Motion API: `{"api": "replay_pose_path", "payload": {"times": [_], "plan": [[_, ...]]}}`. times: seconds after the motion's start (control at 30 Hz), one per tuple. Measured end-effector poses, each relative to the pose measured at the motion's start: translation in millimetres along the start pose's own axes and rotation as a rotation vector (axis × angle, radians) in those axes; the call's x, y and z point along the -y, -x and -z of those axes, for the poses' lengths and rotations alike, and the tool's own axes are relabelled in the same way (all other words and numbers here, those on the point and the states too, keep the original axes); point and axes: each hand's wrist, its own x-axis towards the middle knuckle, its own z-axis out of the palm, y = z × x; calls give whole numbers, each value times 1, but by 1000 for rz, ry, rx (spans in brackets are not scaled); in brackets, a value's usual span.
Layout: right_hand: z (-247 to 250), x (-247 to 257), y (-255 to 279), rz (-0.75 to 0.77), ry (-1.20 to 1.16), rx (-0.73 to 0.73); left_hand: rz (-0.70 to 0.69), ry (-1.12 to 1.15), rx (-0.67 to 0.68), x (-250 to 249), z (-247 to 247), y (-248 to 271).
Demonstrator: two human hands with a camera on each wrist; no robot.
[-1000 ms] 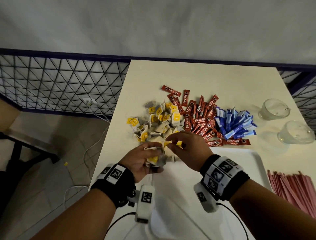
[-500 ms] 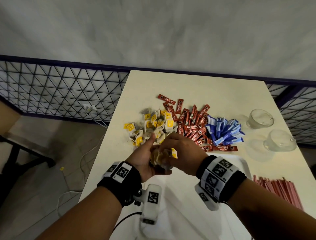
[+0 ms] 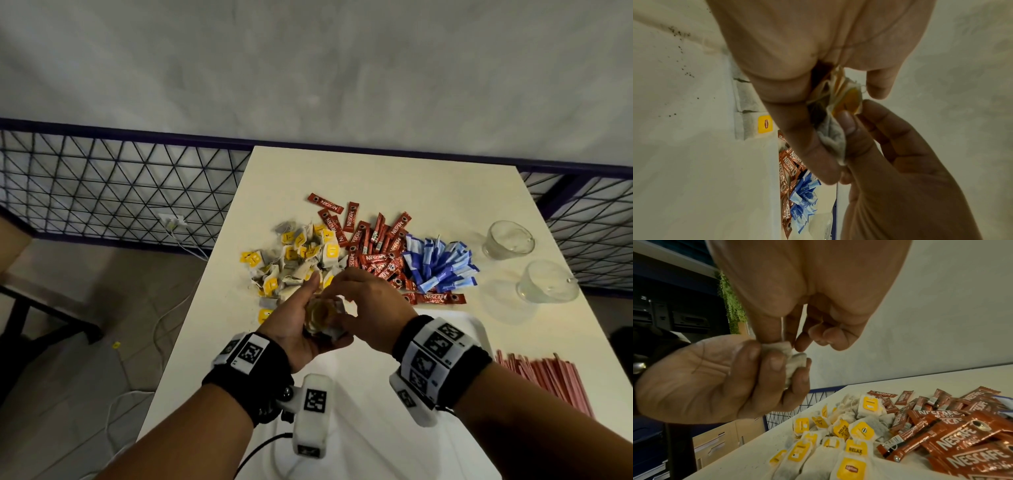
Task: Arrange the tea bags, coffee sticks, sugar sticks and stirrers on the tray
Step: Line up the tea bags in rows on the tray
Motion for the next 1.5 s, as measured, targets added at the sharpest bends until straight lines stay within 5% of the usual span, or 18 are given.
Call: {"api": "replay_pose_path", "payload": {"times": [0.6,0.87,0.93,1.13,1.3,1.5], "plan": [[1,2,-7,15,9,64,31,94,11,-6,4,-1],[13,1,-5,-211,-225,106,-158,3,-270,-8,18,-4],[16,-4,-8,-274,-264,99,-242,-105,-275,-17,28,1],[8,-19,-19,-344,-188,117,-375,-885,-148,-29,29,4],[-21,-38,-13,-446,-108,237,-321,-916,-288,-22,51,-1],[-51,-54,-5,-508,-109,317,-242,-893,-306,-9,77,2]]}}
